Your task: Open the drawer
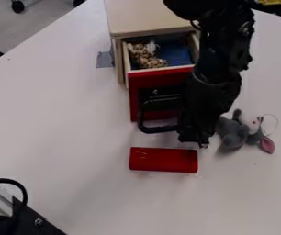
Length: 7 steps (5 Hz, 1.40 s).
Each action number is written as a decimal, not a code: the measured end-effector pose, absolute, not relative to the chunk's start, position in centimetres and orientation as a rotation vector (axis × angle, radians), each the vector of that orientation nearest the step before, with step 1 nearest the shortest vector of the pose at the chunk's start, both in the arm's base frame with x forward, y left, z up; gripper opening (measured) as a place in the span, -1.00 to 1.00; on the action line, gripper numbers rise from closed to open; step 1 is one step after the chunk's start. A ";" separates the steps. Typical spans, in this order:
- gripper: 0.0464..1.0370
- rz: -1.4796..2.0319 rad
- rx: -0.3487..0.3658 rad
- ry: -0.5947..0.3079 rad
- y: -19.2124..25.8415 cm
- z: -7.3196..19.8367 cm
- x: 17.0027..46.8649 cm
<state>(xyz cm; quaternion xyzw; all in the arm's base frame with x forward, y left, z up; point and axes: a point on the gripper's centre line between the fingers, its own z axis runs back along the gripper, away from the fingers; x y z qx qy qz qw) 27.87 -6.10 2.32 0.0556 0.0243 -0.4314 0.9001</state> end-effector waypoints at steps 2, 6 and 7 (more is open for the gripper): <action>-0.34 -0.894 0.105 0.072 -6.2 3.0 27.5; 0.92 -0.850 -0.083 0.041 -4.2 11.0 27.6; 0.92 -0.759 -0.143 0.024 -2.6 13.5 26.5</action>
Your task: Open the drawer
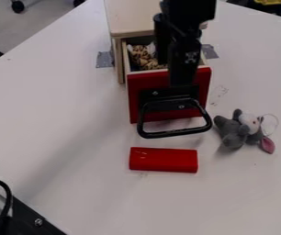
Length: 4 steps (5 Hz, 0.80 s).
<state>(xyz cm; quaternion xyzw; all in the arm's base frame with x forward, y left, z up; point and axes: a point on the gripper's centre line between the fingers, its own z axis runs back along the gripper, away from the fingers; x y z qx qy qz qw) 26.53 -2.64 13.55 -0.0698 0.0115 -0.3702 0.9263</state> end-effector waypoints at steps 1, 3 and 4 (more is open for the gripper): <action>0.92 -0.676 -0.193 0.056 -1.3 13.8 25.2; 0.92 -0.598 -0.192 0.056 0.1 14.4 21.3; 0.93 -0.584 -0.126 0.017 -1.1 15.1 19.8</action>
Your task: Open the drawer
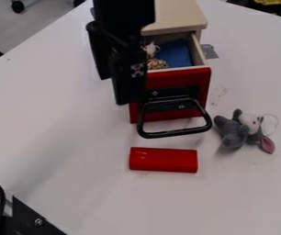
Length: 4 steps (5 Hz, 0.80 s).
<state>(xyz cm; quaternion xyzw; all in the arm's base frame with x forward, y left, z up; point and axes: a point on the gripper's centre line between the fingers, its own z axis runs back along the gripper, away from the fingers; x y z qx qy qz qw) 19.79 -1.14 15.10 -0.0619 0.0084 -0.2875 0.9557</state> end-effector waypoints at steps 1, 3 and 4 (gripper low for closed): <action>0.92 -0.628 -0.006 0.005 -2.3 15.5 19.3; 0.92 -0.636 0.147 0.016 -2.5 15.9 19.1; 0.92 -0.633 0.147 0.016 -2.5 15.9 19.1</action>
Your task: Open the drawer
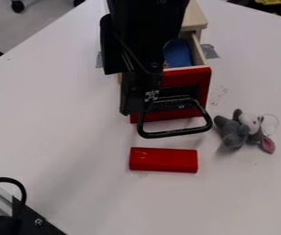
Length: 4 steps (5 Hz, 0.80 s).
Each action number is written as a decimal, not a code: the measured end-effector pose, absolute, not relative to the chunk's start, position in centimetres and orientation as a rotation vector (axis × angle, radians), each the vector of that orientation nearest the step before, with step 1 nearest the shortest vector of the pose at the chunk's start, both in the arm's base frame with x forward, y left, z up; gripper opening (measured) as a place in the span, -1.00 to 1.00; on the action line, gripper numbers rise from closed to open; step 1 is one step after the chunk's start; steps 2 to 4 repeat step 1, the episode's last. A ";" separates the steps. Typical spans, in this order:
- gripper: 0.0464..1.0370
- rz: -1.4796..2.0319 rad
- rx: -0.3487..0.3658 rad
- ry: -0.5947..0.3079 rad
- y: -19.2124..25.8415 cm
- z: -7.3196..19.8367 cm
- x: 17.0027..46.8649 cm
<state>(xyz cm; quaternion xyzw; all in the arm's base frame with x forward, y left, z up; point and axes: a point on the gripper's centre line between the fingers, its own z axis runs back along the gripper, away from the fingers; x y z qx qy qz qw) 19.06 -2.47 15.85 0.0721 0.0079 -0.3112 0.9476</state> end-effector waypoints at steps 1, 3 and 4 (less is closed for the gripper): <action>0.92 -0.633 0.145 0.016 -2.5 15.9 19.1; 0.92 -0.633 0.145 0.016 -2.5 15.9 19.1; 0.92 -0.633 0.145 0.016 -2.5 15.9 19.1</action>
